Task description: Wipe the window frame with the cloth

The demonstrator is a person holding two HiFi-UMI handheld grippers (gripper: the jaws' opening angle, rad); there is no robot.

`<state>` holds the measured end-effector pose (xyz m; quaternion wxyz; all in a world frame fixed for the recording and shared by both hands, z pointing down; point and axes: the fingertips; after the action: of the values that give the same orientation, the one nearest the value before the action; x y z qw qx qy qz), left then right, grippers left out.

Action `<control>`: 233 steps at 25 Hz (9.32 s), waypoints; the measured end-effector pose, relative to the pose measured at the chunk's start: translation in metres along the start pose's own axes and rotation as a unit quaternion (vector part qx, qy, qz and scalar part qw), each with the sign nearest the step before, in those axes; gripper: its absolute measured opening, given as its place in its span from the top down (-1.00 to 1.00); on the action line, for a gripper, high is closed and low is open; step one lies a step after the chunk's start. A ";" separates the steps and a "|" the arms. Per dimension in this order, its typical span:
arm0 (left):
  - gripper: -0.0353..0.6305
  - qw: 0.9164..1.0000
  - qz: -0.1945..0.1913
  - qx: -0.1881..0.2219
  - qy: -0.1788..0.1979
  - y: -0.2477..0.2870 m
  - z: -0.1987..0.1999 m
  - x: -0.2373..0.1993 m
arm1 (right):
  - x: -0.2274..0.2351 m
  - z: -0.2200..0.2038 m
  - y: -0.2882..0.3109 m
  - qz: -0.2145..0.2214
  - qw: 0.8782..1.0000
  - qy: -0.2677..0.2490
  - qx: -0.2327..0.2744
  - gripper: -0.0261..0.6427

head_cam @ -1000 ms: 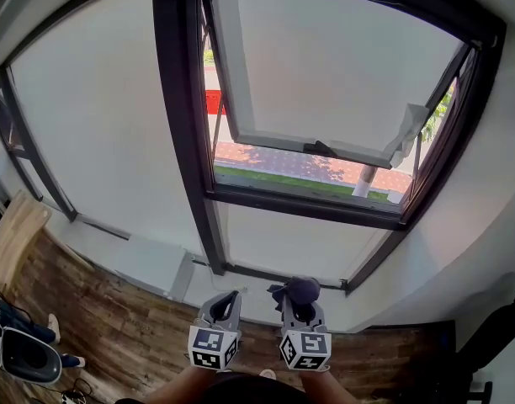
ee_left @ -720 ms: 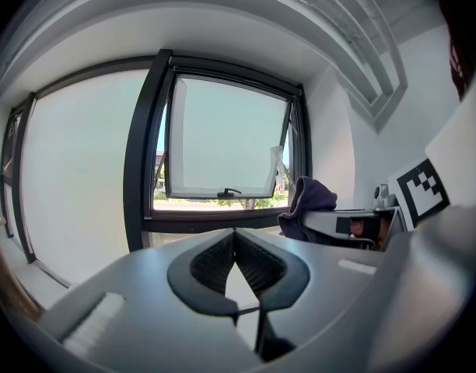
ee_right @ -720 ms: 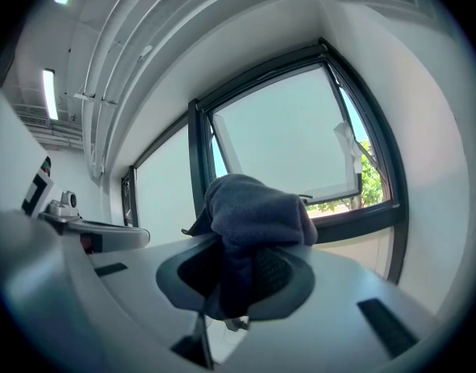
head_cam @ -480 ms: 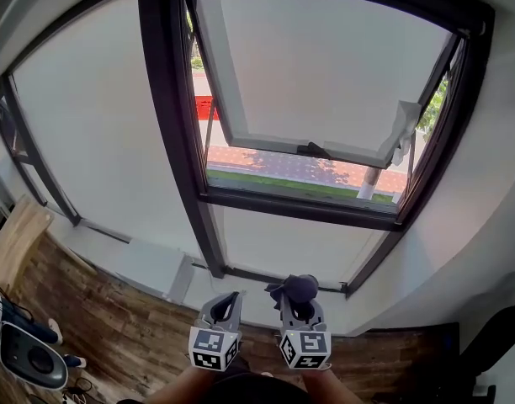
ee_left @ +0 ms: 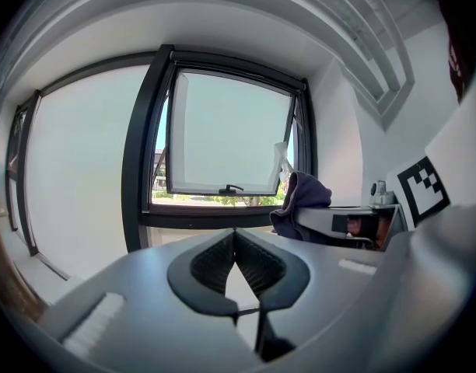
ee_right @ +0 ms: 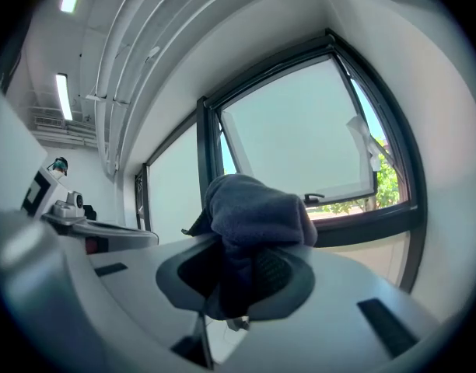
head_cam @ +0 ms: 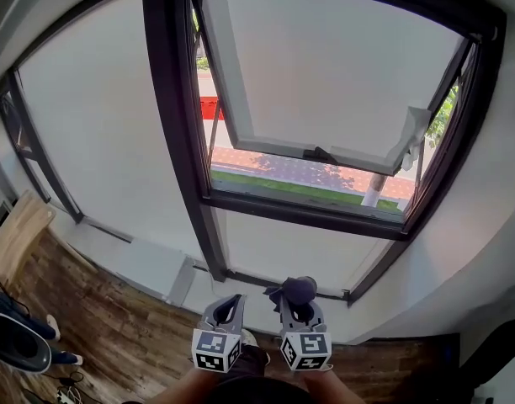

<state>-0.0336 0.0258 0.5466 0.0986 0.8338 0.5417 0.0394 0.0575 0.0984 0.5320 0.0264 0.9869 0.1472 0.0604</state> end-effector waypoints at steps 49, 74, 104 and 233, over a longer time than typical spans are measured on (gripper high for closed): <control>0.88 0.980 0.190 0.036 -0.049 0.207 0.081 -0.191 | 0.027 0.091 0.313 0.265 0.964 -0.003 -0.004 0.68; 0.88 0.917 0.387 0.045 -0.088 0.103 0.062 -0.245 | -0.060 0.282 0.410 0.370 0.909 -0.060 0.184 0.68; 0.88 0.912 0.392 0.059 -0.106 0.075 0.050 -0.272 | -0.105 0.507 0.462 0.348 0.880 -0.127 0.297 0.70; 0.88 0.916 0.382 -0.033 -0.122 0.061 -0.015 -0.240 | -0.080 0.160 0.500 0.352 0.923 -0.148 -0.052 0.71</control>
<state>-0.0800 -0.2146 0.5835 0.1688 0.9718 0.1643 -0.0098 0.1460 -0.4078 0.3992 0.0765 0.9701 -0.2184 -0.0737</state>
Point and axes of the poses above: the fingertips, and each gripper's own axes: y forward along the fingers, x to its right, z out of its top, and after that the axes turned 4 degrees about z, right-handed
